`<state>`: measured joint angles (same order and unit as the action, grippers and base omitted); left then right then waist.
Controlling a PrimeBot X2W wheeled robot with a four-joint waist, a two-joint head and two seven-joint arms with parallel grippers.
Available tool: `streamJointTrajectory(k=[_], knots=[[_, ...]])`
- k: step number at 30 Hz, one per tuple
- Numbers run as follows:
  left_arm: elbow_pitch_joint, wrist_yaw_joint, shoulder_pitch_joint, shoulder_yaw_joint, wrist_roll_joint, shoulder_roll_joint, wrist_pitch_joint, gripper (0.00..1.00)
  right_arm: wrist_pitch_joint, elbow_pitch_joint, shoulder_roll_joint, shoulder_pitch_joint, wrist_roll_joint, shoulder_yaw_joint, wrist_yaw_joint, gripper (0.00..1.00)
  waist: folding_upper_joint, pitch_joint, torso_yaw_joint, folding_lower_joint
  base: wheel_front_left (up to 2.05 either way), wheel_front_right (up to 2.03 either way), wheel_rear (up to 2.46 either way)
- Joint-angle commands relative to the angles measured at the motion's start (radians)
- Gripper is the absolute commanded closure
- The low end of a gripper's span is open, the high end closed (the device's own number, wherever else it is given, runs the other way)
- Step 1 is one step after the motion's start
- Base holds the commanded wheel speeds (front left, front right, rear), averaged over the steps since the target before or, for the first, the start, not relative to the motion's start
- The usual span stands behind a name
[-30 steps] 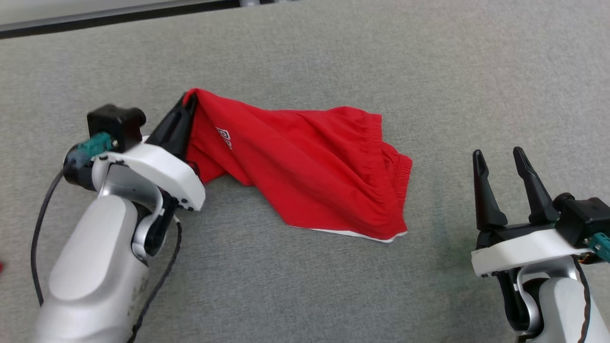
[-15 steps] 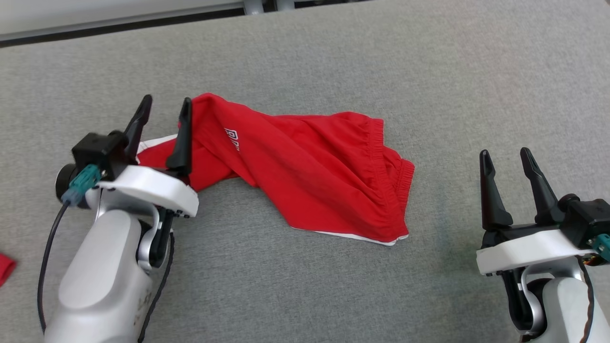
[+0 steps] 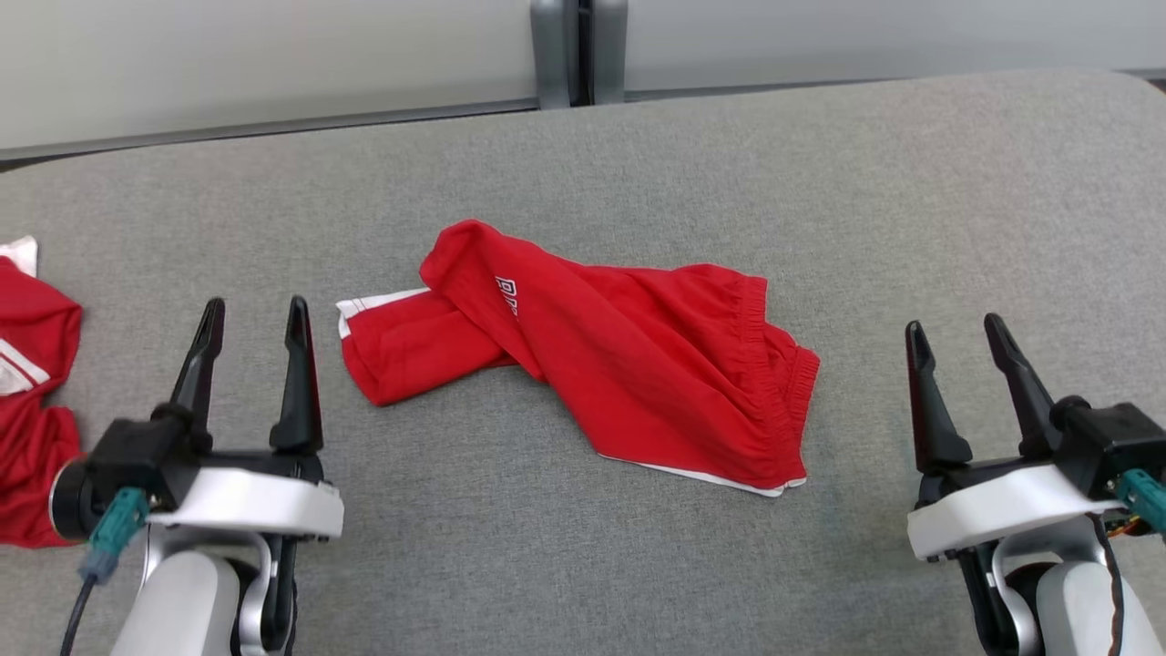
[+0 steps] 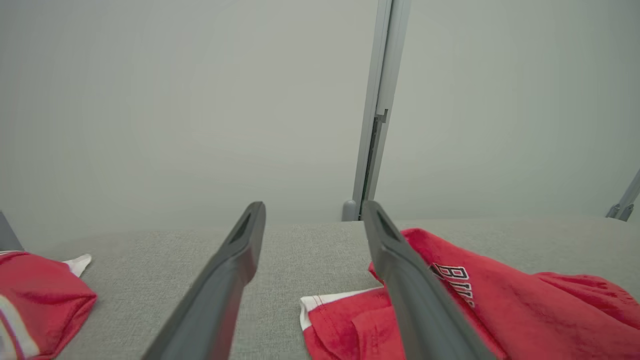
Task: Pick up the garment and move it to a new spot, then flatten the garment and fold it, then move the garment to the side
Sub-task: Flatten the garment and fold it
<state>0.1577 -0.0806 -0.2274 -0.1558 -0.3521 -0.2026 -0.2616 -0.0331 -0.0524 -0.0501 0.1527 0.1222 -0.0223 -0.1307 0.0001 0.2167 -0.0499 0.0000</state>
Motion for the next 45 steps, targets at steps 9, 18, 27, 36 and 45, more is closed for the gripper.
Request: streamJointTrajectory(k=[9,18,27,36,45], knots=[[-0.067,-0.031,0.120,0.000,0.011,-0.015,0.006,0.00,0.032,0.030,-0.002,-0.052,-0.003,-0.017,0.000,0.00,-0.0001,-0.048,0.016,0.0000,0.00,0.00,0.00],[-0.079,-0.037,0.118,-0.009,0.008,-0.021,0.026,0.00,0.042,0.049,-0.002,-0.060,-0.002,-0.020,0.000,0.00,-0.0001,-0.045,0.022,0.0000,0.00,0.00,0.00],[-0.076,-0.032,0.089,-0.025,0.009,-0.021,0.026,0.00,0.076,0.007,-0.021,-0.072,-0.006,-0.155,0.000,0.00,-0.0001,-0.020,0.036,0.0000,0.00,0.00,0.00],[-0.063,-0.024,0.056,-0.046,0.012,-0.004,0.016,0.00,0.096,-0.124,-0.062,-0.032,-0.049,-0.305,0.000,0.00,-0.0001,0.027,0.063,0.0000,0.00,0.00,0.00],[-0.049,-0.018,0.029,-0.052,0.013,0.001,0.008,0.00,0.062,-0.185,-0.064,0.039,-0.079,-0.313,0.000,1.00,-0.0001,0.057,0.078,0.0000,0.00,0.00,0.00]])
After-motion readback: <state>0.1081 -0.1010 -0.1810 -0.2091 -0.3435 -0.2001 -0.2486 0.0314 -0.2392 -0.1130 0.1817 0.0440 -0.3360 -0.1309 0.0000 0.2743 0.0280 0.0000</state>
